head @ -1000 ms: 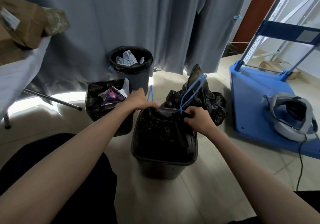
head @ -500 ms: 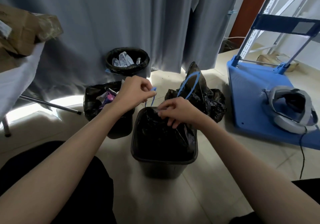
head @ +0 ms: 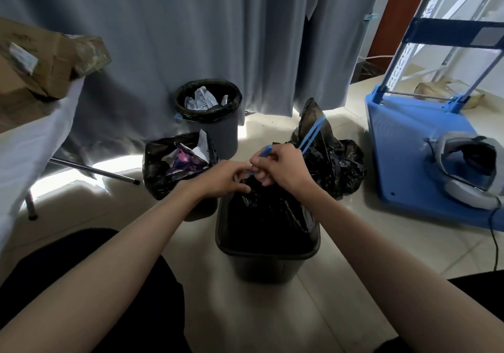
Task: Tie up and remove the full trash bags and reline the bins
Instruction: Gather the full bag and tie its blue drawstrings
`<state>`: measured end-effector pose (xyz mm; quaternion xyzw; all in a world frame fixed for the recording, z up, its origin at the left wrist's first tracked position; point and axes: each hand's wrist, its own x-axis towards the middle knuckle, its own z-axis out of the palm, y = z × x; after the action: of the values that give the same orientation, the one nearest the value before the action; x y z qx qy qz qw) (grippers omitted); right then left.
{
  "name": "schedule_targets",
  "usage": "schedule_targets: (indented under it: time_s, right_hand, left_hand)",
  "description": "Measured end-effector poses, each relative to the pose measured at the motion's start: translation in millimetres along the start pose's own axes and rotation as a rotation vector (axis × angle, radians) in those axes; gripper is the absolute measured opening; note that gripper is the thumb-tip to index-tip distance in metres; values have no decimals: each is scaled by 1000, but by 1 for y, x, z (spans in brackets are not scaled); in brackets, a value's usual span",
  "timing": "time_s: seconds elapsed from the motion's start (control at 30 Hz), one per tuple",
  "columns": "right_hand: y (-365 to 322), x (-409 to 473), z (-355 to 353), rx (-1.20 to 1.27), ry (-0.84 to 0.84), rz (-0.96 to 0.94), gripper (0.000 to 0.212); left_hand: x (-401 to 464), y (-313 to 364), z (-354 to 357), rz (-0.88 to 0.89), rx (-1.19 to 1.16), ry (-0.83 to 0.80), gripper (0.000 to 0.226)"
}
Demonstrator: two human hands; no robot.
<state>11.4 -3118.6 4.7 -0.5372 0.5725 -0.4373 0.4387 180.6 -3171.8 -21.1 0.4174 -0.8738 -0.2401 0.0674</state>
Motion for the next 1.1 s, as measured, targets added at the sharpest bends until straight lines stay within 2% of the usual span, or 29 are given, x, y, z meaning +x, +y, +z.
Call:
schedule_targets:
  time_s: [0.03, 0.1, 0.2, 0.27, 0.33, 0.43, 0.47, 0.53, 0.63, 0.7, 0.77, 0.8, 0.87, 0.93, 1.03, 1.1]
  right_hand:
    - [-4, -1, -2, -12, -8, -11, 11]
    - [-12, -4, -7, -19, -13, -34, 10]
    - [-24, -6, -19, -33, 42, -137, 10]
    - [-28, -5, -30, -11, 107, -203, 10]
    - [-29, -6, -38, 6, 150, -222, 10]
    - [-25, -6, -45, 5, 182, -231, 11]
    - [-25, -5, -47, 3, 192, -240, 11]
    - [-26, -5, -52, 13, 202, -264, 13]
    - [-27, -5, -59, 10, 205, -274, 36]
    - [-26, -3, -62, -52, 368, -265, 38]
    - [-23, -1, -69, -65, 593, -211, 32]
    - [-20, 0, -75, -90, 653, -165, 28]
    - [-10, -3, -84, -208, 616, -45, 26]
    - [3, -3, -91, -311, 482, 80, 27]
    - [15, 1, -96, -469, 327, 229, 29]
    - [21, 3, -99, -501, 284, 294, 24]
  left_hand:
    - [4, 2, 5, 4, 30, -24, 17]
    - [13, 0, 16, -13, 88, -38, 12]
    - [18, -5, 26, -72, 172, -16, 14]
    - [18, -4, 31, -70, 168, -9, 31]
    - [20, -2, 33, -48, 154, -13, 38]
    - [22, 3, 23, -86, 123, -89, 23]
    - [21, 4, 18, -76, 101, -105, 18]
    - [21, 4, 10, -35, -9, -73, 30]
    - [22, 10, 7, 26, -206, 11, 25]
    - [23, 13, 11, 29, -240, 44, 17]
    - [22, 16, 16, 17, -282, 65, 13]
    - [22, 16, 18, 9, -298, 79, 11]
    - [23, 16, 21, -22, -314, 124, 9]
    - [26, 13, 22, -65, -350, 148, 10]
    - [29, 11, 22, -140, -505, 157, 6]
    - [29, 11, 21, -190, -622, 185, 4]
